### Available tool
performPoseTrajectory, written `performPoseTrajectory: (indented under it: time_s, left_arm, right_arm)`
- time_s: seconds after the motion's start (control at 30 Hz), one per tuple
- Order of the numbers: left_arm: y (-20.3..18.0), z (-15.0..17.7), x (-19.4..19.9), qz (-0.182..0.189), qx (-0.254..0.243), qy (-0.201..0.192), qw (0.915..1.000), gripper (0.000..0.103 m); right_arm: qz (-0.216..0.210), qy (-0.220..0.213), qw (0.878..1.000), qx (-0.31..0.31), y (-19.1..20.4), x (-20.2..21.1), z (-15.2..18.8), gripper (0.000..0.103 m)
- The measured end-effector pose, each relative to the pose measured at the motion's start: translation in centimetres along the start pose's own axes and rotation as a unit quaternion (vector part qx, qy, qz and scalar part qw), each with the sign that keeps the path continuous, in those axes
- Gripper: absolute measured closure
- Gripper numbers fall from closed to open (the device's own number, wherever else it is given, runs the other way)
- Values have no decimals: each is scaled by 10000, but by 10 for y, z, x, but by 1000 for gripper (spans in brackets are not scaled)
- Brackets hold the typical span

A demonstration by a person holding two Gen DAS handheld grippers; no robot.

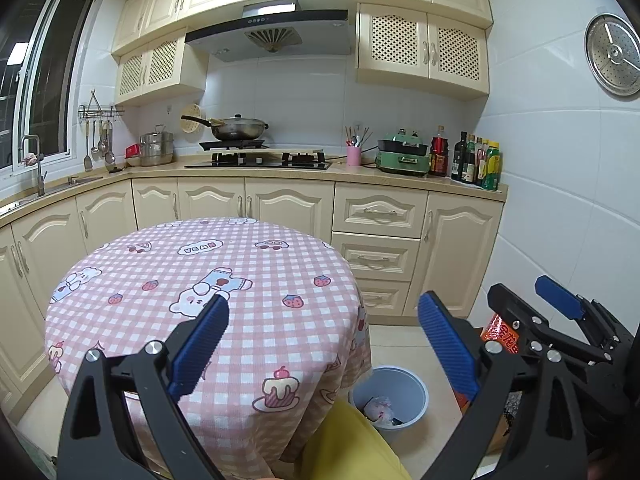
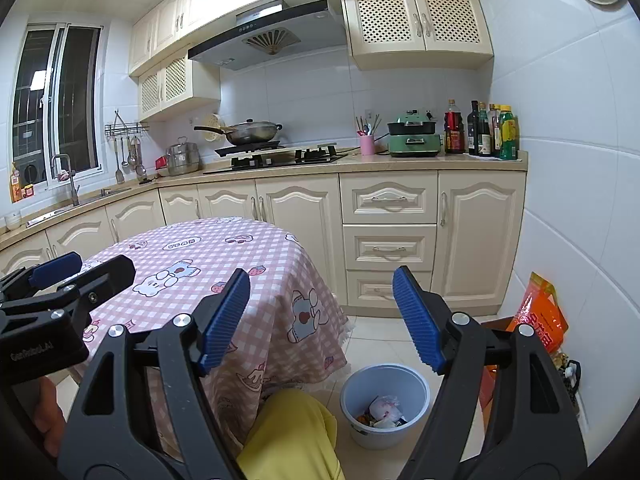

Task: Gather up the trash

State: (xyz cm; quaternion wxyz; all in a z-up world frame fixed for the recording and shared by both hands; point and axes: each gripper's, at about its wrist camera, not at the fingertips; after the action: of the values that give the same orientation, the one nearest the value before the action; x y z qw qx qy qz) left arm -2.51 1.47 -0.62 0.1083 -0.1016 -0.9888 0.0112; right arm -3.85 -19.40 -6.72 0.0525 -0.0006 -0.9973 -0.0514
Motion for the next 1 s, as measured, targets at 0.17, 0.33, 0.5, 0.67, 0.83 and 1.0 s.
performPoseTrajectory:
  time_s: [0.17, 0.33, 0.5, 0.67, 0.83, 1.0]
  left_arm:
    - [0, 0, 1, -11, 6, 3, 10000, 9]
    - [0, 0, 2, -30, 5, 15, 10000, 9]
    - [-1, -1, 2, -24, 10, 9, 10000, 9]
    - [-1, -1, 1, -36, 15, 18, 10000, 9]
    - [0, 0, 1, -59, 28, 13, 10000, 9]
    - [1, 0, 2, -70, 36, 9, 10000, 9]
  right_arm:
    - [5, 14, 10000, -8, -1, -1, 0, 29]
    - [-1, 31, 10000, -20, -2, 1, 2, 29]
    - [-15, 60, 10000, -31, -2, 0, 3, 29]
    - [-28, 69, 10000, -31, -2, -1, 3, 29]
    - [-38, 93, 9999, -26, -1, -2, 4, 29]
    - [-45, 96, 9999, -21, 0, -2, 5, 29]
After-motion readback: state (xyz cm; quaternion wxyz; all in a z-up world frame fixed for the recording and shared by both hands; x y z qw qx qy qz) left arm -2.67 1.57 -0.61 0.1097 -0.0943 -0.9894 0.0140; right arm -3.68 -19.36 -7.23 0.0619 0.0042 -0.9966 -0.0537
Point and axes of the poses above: each gripper's, at about its wrist camera, not at the fingertips, and x roughly against the way its jaws point, y to its left, z to its underside, and after that the axes turned 7 degrees about -y, right-handed
